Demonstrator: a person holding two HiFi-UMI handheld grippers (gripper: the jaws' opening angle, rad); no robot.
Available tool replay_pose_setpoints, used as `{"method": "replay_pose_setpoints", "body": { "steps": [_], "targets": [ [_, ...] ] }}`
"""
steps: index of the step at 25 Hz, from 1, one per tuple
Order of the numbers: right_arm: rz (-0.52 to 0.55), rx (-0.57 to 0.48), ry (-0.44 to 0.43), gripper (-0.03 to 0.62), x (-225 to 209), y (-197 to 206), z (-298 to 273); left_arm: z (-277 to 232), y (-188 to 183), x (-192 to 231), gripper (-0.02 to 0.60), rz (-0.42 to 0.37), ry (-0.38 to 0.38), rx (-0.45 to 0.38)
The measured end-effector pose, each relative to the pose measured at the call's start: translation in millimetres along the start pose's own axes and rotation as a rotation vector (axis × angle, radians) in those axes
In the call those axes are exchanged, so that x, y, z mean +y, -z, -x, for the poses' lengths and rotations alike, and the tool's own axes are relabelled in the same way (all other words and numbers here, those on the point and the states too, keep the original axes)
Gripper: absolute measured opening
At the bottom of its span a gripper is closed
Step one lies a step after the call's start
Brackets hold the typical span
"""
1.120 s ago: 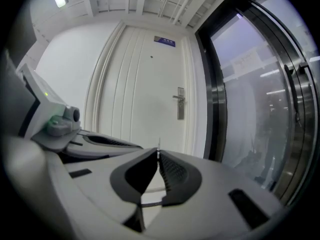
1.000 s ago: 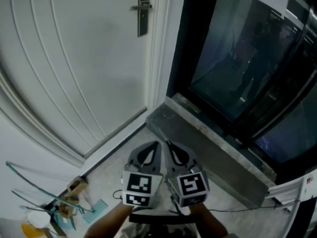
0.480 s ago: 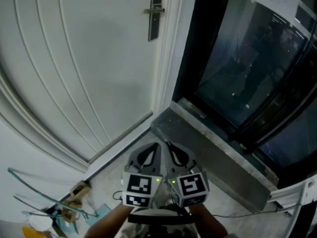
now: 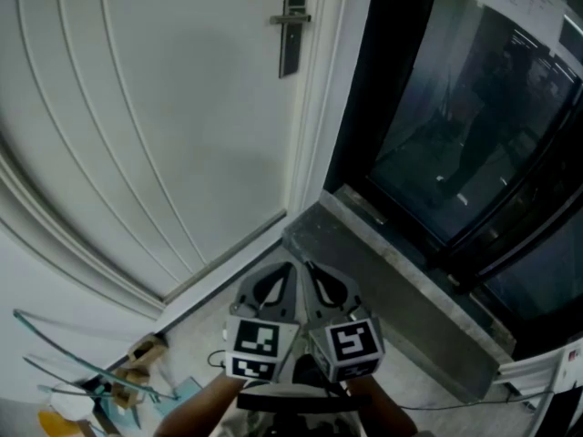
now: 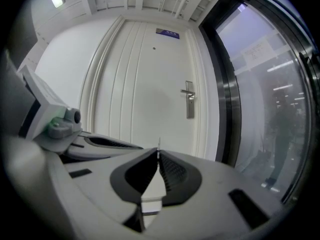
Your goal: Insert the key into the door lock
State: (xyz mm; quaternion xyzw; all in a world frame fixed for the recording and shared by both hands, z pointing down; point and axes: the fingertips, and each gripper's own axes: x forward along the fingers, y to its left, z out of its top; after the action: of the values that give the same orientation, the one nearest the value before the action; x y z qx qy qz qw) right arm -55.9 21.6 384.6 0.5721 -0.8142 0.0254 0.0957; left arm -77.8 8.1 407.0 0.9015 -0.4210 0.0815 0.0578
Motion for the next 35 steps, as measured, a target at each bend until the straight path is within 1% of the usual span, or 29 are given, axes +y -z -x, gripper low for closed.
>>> {"method": "replay_pose_setpoints", "body": {
  "steps": [7,14,19,25,30,35],
  "targets": [
    [-0.002,0.001,-0.020,0.025,-48,-1,-29,-55,-7,0,0.003,-0.013,-0.021,0.021],
    [-0.035,-0.015,-0.059,0.025,-104,-4,-55,-112,-22,-7,0.003,-0.017,-0.054,0.039],
    [-0.058,-0.023,-0.077,0.025,-146,-4,-67,-150,-30,-13,0.003,-0.022,-0.086,0.043],
    [-0.059,-0.046,-0.096,0.023,-190,-8,-75,-189,-40,-26,0.003,-0.030,-0.114,0.047],
    [-0.030,-0.065,-0.111,0.023,-213,-12,-80,-208,-50,-35,0.003,-0.041,-0.131,0.052],
    [0.016,-0.090,-0.124,0.021,-219,-20,-88,-217,-56,-31,0.003,-0.035,-0.150,0.042]
  ]
}}
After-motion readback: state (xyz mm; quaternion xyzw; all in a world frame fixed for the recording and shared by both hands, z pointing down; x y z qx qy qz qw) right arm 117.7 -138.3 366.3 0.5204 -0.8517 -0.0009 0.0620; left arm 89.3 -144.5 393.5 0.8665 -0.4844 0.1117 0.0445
